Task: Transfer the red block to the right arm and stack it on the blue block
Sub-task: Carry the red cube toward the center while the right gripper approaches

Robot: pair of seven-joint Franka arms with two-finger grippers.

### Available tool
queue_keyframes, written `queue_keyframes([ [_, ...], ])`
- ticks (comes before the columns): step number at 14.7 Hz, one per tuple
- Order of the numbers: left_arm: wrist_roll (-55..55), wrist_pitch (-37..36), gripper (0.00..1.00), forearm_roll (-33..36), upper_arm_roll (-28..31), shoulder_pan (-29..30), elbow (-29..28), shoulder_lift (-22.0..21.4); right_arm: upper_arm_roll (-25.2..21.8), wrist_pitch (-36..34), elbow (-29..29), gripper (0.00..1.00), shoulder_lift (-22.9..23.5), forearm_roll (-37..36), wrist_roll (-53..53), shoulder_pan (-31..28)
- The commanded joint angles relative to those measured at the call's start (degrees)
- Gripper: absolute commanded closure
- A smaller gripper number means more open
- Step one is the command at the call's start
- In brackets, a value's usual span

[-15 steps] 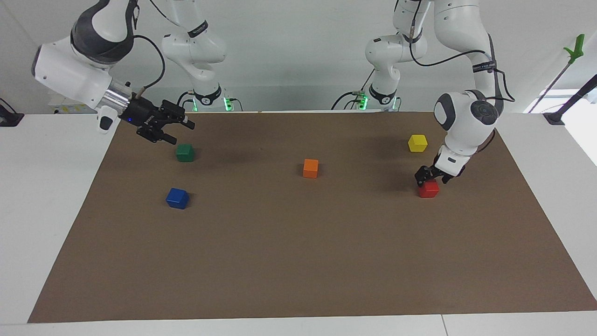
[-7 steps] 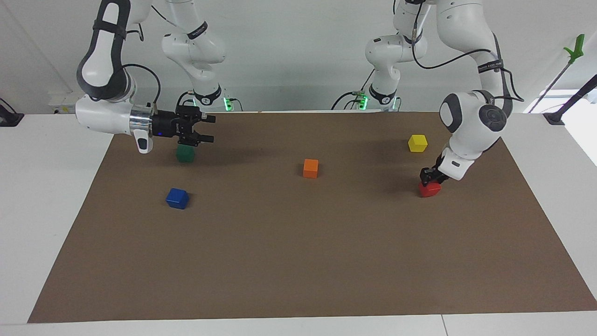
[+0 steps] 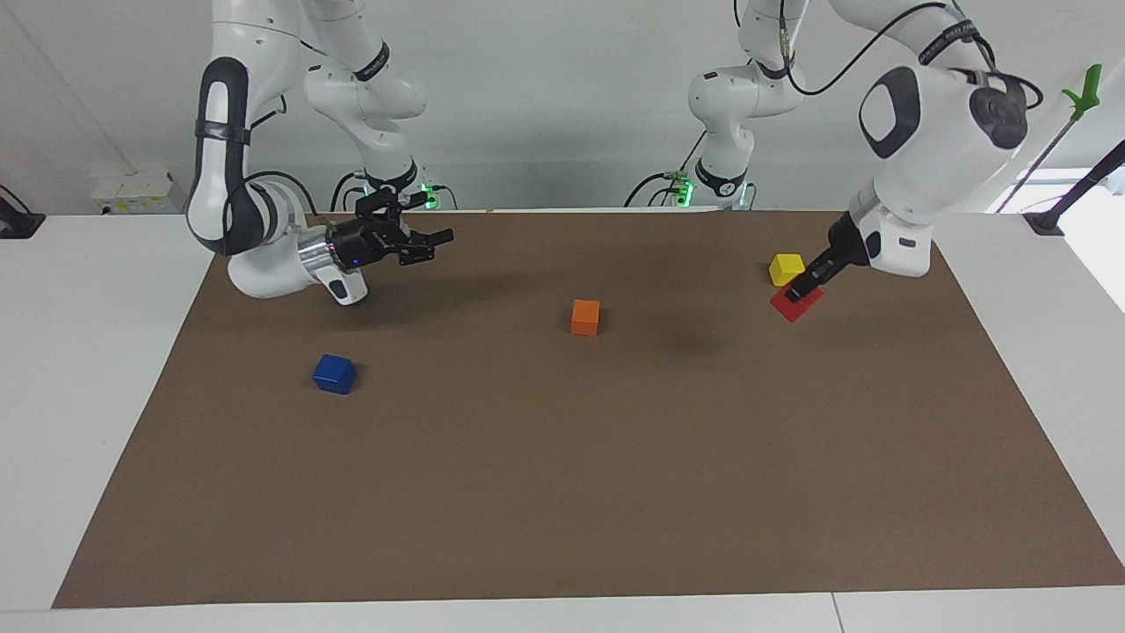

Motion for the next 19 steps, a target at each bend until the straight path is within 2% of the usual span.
queue_keyframes([
  [1, -17.12, -2.55, 1.00, -6.05, -4.77, -0.54, 0.08, -6.34, 0.03, -3.03, -1.27, 0.00, 2.25, 7.86, -3.60, 5.07],
  [4, -37.77, -2.11, 1.00, -10.37, -14.26, -0.63, 1.30, -7.66, 0.21, -4.42, -3.37, 0.00, 2.33, 20.67, -4.21, 12.62],
  [6, -52.90, -1.59, 1.00, -10.99, -19.01, -0.63, 1.05, -11.78, 0.21, -7.93, -3.38, 0.00, 5.83, 29.47, -7.63, 18.78],
  [7, -56.10, -1.32, 1.00, -12.04, -20.08, -0.98, 0.70, -13.19, 0.21, -8.82, -3.38, 0.00, 6.55, 31.16, -8.17, 20.37],
  [9, -59.72, -1.32, 1.00, -17.29, -20.26, -1.33, 0.69, -13.56, 0.21, -10.57, -3.56, 0.00, 7.34, 31.53, -8.26, 21.00],
  [11, -61.31, 0.60, 1.00, -21.35, -20.09, -1.24, 0.60, -13.65, 0.82, -16.45, -3.29, 0.00, 10.93, 35.54, -9.13, 23.01],
  [13, -62.97, 4.03, 1.00, -21.54, -20.52, -1.51, -1.32, -14.87, 0.82, -18.66, -2.95, 0.00, 13.13, 39.78, -10.62, 26.52],
  [15, -63.43, 5.18, 1.00, -21.62, -20.53, -2.99, -3.08, -15.93, 0.82, -21.82, -1.10, 0.00, 16.91, 40.32, -13.70, 28.55],
  [17, -63.60, 5.89, 1.00, -21.62, -20.53, -3.00, -4.23, -16.89, 1.00, -22.80, -1.10, 0.00, 17.45, 40.23, -14.15, 29.35],
  [19, -63.69, 5.80, 1.00, -21.63, -20.53, -3.00, -4.58, -16.99, 3.45, -22.80, -1.10, 0.00, 17.28, 41.02, -14.59, 29.44],
])
